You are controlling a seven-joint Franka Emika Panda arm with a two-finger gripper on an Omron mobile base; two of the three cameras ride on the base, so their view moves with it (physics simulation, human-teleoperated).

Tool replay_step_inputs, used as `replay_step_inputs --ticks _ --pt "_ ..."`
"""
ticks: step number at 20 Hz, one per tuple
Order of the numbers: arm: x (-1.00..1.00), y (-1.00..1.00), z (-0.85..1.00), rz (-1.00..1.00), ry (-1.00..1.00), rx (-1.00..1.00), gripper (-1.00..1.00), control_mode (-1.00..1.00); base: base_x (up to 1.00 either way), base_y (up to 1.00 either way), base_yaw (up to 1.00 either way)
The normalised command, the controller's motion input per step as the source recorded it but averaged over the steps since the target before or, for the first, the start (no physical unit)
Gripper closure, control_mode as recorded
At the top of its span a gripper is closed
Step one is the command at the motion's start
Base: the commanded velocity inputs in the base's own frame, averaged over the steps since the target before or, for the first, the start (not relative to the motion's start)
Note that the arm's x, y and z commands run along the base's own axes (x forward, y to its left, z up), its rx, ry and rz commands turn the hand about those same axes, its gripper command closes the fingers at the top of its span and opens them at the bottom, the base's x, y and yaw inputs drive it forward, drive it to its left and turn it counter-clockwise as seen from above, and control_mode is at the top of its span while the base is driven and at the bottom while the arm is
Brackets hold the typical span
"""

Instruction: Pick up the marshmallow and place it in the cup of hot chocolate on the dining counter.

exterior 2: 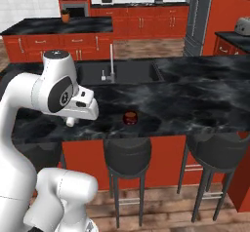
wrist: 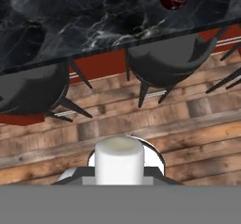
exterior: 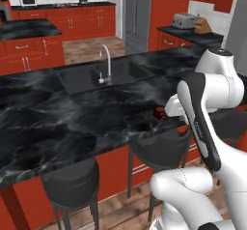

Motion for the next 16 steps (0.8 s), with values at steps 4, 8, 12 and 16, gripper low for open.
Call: replay_step_inputs --ticks 4,8,12,16 --pt "0.00 0.00 0.00 0.00 0.00 0.00 1.00 1.00 0.03 -0.75 0.20" --pt "0.00 0.00 0.00 0.00 0.00 0.00 1.00 1.00 0.19 -0.58 0.20" --pt "0.00 0.00 0.00 0.00 0.00 0.00 1.00 1.00 0.42 -0.32 0.19" --pt "0.00 0.00 0.00 0.00 0.00 0.00 1.00 1.00 0.54 -0.17 0.17"
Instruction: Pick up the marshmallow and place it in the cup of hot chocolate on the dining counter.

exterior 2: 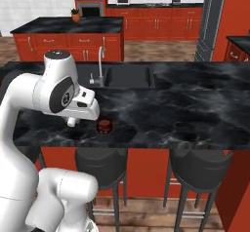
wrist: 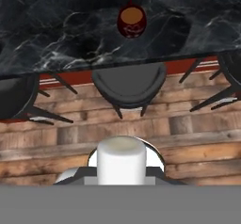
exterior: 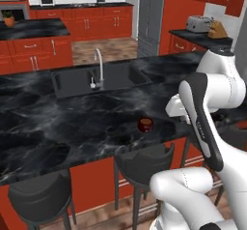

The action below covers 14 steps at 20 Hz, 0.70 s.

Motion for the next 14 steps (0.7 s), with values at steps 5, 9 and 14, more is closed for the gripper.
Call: replay_step_inputs --ticks 5,9,14 --pt "0.00 0.00 0.00 0.00 0.00 0.00 1.00 1.00 0.49 -0.01 0.11" --pt "0.00 0.00 0.00 0.00 0.00 0.00 1.00 1.00 0.07 -0.02 0.03" --pt "0.32 -0.10 -0.19 0.00 0.10 0.00 1.00 -1.00 0.14 0.00 0.00"
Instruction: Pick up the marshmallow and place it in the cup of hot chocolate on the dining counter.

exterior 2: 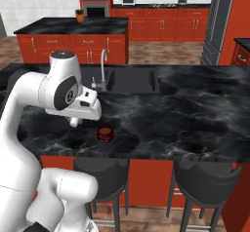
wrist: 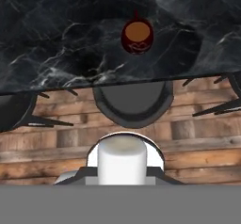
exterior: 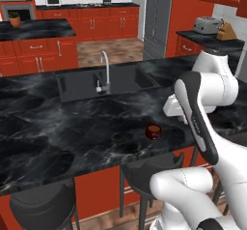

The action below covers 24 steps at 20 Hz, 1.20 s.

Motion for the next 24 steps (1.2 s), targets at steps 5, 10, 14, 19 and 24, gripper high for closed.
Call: replay_step_inputs --ticks 5,10,14,19,24 --pt "0.89 -0.09 -0.41 0.00 0.30 0.00 1.00 -1.00 0.00 0.00 0.00" --pt "0.75 -0.02 -0.38 0.00 0.10 0.00 1.00 -1.00 0.00 0.00 0.00" --pt "0.58 0.00 -0.33 0.00 0.00 0.00 1.00 -1.00 0.00 0.00 0.00" --pt "0.58 0.00 -0.47 0.00 0.00 0.00 1.00 -1.00 0.00 0.00 0.00" --pt "0.54 0.00 -0.58 0.00 -0.07 -0.06 1.00 -1.00 0.00 0.00 0.00"
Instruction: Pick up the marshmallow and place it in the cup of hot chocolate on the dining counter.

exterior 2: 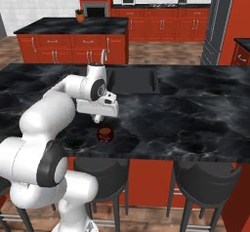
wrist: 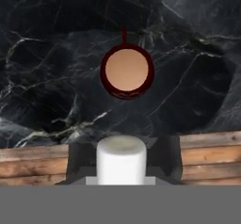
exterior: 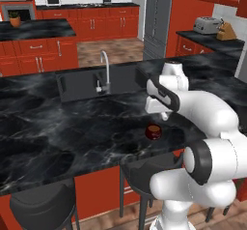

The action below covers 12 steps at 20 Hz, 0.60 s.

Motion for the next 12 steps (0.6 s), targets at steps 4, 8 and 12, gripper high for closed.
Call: replay_step_inputs --ticks 4,8,12 --pt "0.46 0.00 -0.45 0.00 -0.02 -0.08 1.00 -1.00 0.00 0.00 0.00" --pt "0.36 0.00 -0.30 0.00 0.00 -0.02 1.00 -1.00 0.00 0.00 0.00" --pt "0.28 0.00 -0.23 0.00 0.00 0.00 1.00 -1.00 0.00 0.00 0.00"
